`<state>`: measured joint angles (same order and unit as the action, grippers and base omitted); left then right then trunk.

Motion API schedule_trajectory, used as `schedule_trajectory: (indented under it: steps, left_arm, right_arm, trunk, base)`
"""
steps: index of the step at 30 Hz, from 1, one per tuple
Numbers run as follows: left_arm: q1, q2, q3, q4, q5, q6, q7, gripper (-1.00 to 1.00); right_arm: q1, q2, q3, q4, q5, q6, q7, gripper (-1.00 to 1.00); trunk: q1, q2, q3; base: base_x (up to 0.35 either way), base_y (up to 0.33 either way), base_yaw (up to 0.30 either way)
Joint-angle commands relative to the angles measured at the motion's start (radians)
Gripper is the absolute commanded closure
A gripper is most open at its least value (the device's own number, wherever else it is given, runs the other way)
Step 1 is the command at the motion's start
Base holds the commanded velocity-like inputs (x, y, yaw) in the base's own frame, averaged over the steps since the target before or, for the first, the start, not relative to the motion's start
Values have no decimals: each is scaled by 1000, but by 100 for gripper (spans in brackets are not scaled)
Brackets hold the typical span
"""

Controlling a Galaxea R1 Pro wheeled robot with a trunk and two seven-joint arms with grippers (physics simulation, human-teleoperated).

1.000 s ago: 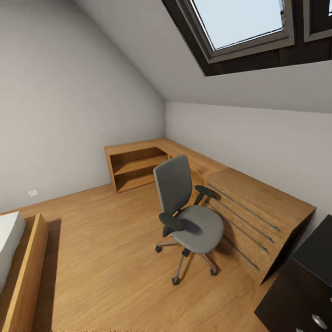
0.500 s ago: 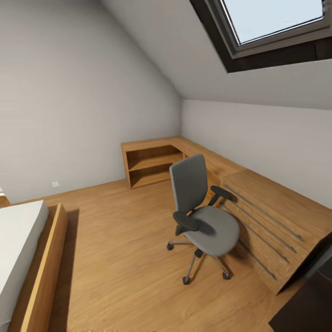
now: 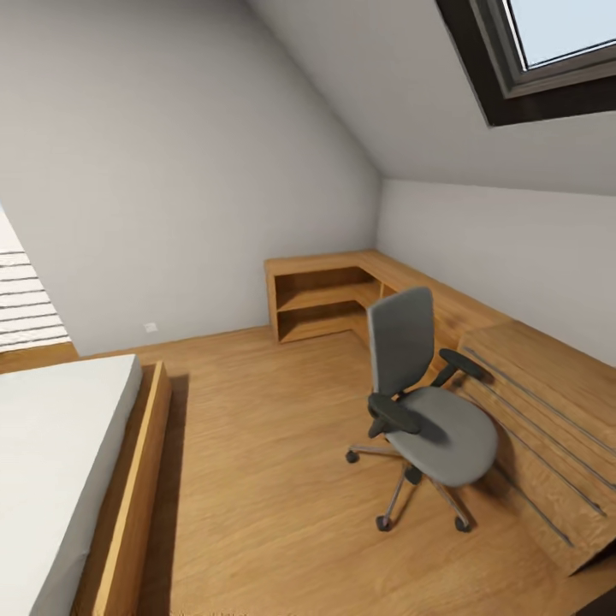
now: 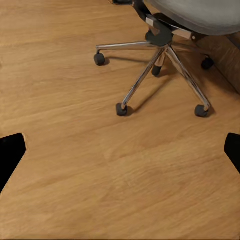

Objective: In the bedroom, organize the workspace by keeping the computer under the desk, ensuring the monitor is on the desk, placing the keyboard on the desk next to the monitor, placing the mouse on the desk next to the keyboard, moving the folder from the swivel chair onto the desk next to the mouse, stacking the notebook on top of the folder with the pen on top of the notebook, and positioning the swivel chair next to the desk.

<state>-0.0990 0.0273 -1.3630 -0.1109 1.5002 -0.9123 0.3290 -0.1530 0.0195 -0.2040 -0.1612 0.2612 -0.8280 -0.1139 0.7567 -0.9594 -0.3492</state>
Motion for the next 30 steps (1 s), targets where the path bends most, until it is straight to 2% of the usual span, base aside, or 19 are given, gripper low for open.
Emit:
schedule_trajectory:
  steps: [1, 30]
  left_arm:
    - [-1, 1, -8, -3, 2, -1, 10, -100]
    - [-1, -11, -9, -3, 2, 2, 10, -100]
  right_arm:
    - [0, 0, -3, 0, 11, -2, -9, -100]
    - [0, -1, -3, 0, 10, -2, -9, -100]
  trunk:
    - [0, -1, -2]
    - [0, -1, -29]
  base:
    - [8, 148, 228]
    - [4, 16, 227]
